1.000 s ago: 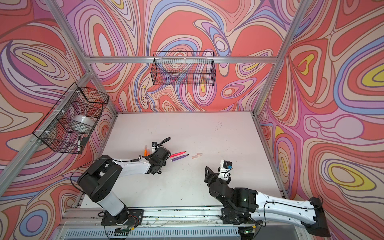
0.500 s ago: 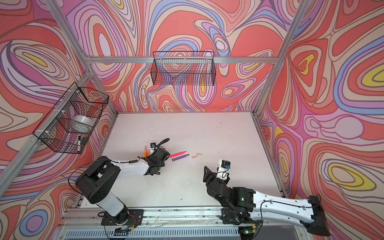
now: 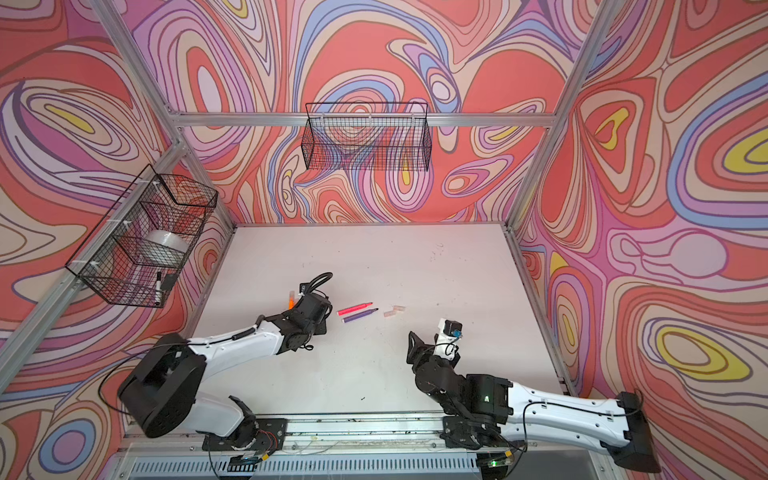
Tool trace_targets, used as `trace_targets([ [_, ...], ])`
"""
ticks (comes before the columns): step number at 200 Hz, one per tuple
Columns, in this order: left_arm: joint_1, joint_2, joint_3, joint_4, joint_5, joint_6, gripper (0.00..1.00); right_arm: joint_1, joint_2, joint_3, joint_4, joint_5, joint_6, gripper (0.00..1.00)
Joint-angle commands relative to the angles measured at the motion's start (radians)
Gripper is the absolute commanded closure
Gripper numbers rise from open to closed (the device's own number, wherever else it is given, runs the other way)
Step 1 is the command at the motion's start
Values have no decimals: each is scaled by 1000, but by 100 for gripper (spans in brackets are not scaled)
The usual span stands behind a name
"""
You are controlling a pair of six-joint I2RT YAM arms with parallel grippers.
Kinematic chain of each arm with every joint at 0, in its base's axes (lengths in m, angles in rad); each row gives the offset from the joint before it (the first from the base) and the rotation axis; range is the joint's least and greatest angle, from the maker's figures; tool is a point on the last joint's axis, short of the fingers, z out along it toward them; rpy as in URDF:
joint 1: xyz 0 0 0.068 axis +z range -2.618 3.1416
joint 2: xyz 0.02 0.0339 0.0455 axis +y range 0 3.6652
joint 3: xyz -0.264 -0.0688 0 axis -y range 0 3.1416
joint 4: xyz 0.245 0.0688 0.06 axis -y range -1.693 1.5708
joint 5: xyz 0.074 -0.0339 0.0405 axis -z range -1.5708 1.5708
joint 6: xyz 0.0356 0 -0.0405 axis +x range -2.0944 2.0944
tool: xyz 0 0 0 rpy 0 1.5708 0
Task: Insert the pens into the pen caps
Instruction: 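Lower the capped orange marker beside the other capped markers and open the left gripper, then move the left gripper over the purple marker and lower onto it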
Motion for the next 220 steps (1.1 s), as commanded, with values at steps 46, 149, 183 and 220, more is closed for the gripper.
trace_targets([
  [46,-110,-499,-279,142,220,235,58,-14,51,4,25,132,-57,16],
  [149,-174,-150,-172,188,368,312,57,-424,180,-96,261,-219,-184,12],
  [183,-176,1,-67,204,381,338,55,-429,203,-66,244,-214,-206,11],
  [220,-176,137,22,186,305,359,52,-433,245,-68,261,-230,-200,11],
])
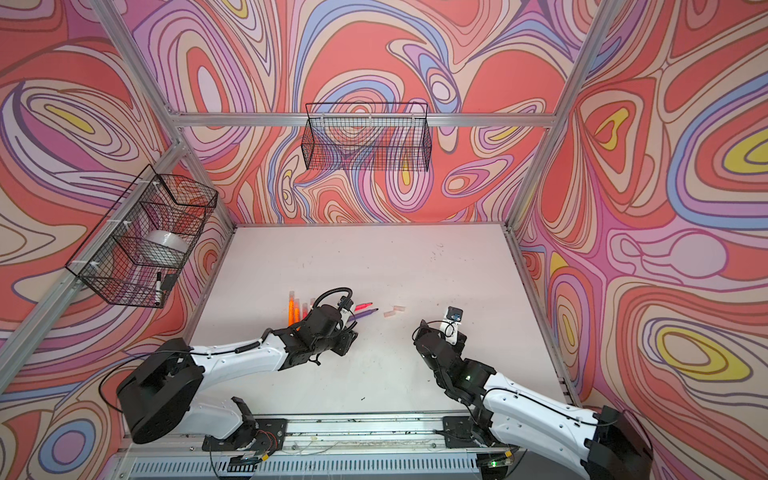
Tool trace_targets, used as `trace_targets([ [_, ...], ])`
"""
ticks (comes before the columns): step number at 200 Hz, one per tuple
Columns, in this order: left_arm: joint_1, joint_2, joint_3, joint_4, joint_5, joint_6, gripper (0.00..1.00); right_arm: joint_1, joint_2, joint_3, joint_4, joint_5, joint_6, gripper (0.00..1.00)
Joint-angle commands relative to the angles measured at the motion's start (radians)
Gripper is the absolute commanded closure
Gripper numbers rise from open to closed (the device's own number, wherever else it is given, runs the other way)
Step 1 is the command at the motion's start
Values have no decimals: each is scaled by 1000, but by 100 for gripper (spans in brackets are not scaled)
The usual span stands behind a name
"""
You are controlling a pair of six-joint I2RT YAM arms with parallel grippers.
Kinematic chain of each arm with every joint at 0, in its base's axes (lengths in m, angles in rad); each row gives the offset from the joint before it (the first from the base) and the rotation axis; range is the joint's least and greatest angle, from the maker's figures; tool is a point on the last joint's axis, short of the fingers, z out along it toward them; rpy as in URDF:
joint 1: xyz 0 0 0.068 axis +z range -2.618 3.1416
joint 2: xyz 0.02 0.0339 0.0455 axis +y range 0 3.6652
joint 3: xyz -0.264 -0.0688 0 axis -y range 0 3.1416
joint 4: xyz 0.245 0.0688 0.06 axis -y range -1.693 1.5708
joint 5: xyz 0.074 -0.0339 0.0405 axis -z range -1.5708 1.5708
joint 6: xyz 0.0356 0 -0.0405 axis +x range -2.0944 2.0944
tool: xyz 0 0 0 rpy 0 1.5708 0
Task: Insert the pens into the pen caps
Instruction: 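Move the left gripper over the purple marker and lower onto it, then close the left gripper on the purple marker's capless end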
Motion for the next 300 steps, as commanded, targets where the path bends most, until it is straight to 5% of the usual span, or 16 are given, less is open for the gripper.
trace_targets([
  [1,-4,67,51,-33,-68,35,52,-7,21,15,15,-26,-10,11],
  [62,-4,122,116,-46,-184,116,42,-22,41,19,35,-44,-8,10],
  [180,12,292,248,-61,-142,150,41,-114,-9,-5,64,-140,-40,10],
  [300,14,272,209,-115,-79,102,66,-129,21,5,73,-142,-36,11],
])
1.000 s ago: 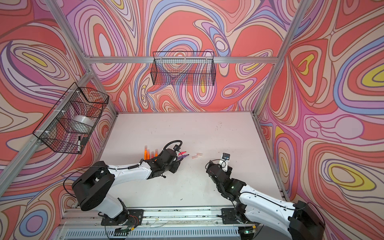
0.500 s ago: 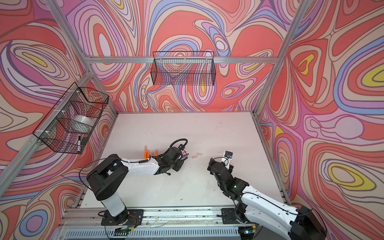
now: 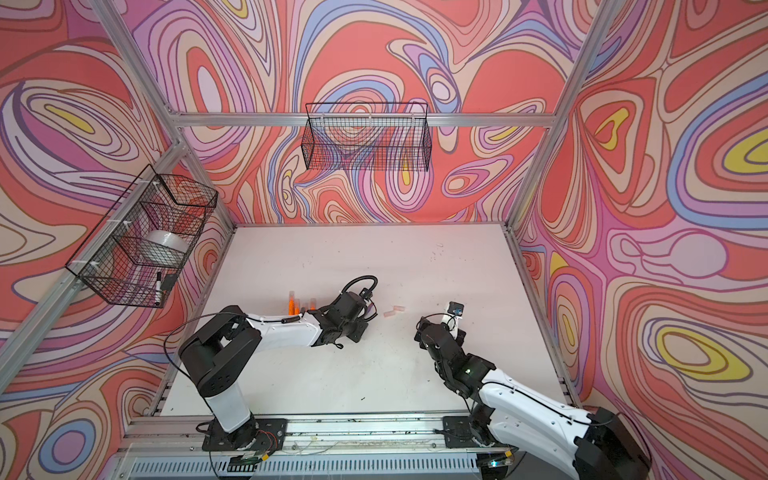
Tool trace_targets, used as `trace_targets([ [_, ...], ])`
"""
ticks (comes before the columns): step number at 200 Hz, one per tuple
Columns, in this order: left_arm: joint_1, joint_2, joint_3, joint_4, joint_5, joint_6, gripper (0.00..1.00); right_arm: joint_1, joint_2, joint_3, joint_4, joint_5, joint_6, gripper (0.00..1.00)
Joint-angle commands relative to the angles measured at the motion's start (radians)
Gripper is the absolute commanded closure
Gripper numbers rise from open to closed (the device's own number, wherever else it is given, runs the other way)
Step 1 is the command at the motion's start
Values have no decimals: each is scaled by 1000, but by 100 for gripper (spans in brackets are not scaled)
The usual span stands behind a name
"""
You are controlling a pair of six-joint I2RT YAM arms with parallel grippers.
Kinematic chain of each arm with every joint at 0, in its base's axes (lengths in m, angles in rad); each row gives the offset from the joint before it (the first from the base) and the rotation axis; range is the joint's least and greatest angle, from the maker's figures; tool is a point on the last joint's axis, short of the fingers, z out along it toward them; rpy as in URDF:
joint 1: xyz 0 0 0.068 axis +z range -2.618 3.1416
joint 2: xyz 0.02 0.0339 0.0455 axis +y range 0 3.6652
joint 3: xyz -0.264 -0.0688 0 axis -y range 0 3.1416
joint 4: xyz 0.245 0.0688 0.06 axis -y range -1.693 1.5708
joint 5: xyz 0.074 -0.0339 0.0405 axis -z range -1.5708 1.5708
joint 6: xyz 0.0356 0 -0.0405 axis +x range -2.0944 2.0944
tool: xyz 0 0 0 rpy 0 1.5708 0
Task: Insert the pens into the pen caps
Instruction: 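Close the left gripper on the purple marker's capless end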
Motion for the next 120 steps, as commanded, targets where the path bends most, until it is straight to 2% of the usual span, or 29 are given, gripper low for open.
trace_targets([
  [1,5,-34,-39,-57,18,-24,66,-11,-8,5,4,-1,-4,11],
  [44,4,-39,-62,-77,19,-41,61,-16,9,9,14,-3,-4,11],
  [68,5,-27,-58,-79,27,-41,61,-17,13,11,11,-5,-4,11],
  [107,4,-13,-53,-68,52,-40,79,-20,9,10,10,-8,6,13],
  [120,4,-15,-58,-58,55,-42,85,-20,6,3,37,-42,-4,14],
])
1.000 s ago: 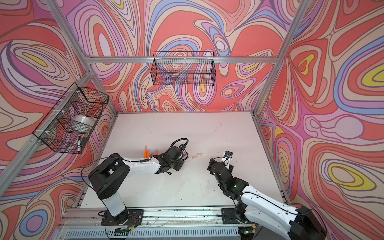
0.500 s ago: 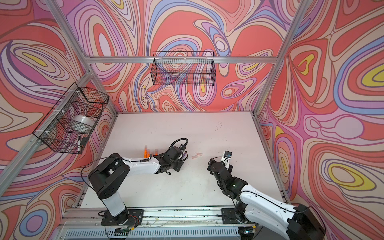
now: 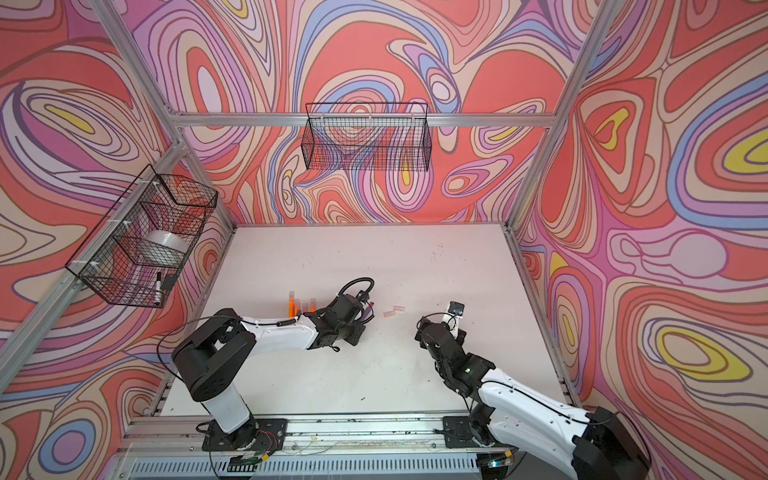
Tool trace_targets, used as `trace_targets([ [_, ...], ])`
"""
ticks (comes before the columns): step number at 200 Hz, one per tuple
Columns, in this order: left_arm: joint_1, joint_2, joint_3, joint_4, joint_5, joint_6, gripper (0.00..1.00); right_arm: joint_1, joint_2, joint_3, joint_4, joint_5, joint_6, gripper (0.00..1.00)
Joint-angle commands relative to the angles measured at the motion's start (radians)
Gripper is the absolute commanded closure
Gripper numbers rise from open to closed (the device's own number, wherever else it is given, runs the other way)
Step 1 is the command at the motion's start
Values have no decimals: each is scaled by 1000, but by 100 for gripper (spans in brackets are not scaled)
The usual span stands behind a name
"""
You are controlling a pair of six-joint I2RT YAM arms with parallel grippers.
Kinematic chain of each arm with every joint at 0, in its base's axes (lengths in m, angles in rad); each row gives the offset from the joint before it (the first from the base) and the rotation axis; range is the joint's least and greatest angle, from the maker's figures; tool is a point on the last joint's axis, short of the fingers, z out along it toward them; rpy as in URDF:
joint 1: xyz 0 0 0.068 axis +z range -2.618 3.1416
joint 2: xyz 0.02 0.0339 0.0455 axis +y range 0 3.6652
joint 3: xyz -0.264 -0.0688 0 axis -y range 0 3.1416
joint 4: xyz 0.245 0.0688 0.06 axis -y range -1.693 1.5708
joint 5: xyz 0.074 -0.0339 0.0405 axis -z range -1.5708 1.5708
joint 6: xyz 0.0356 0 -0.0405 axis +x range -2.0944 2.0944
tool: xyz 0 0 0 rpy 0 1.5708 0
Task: Insert the pens into the pen caps
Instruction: 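Close the left gripper on the purple marker's capless end, then lift the purple marker upright with the left gripper while the right gripper approaches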
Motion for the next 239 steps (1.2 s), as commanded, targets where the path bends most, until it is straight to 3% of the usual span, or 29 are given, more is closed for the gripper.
trace_targets([
  [1,5,17,-21,-51,22,-6,86,-7,-4,2,34,-37,-9,14],
  [51,6,-95,-87,26,63,-14,100,-7,-9,-4,188,-299,-48,16],
  [96,4,-329,-213,110,123,-41,100,1,5,-32,384,-492,19,17],
  [125,-25,-427,-265,133,172,-45,100,43,80,-36,531,-517,65,18],
  [168,-58,-526,-310,153,176,-71,100,173,258,31,675,-455,80,23],
  [239,-79,-595,-386,197,235,-91,100,186,473,122,786,-488,113,39],
])
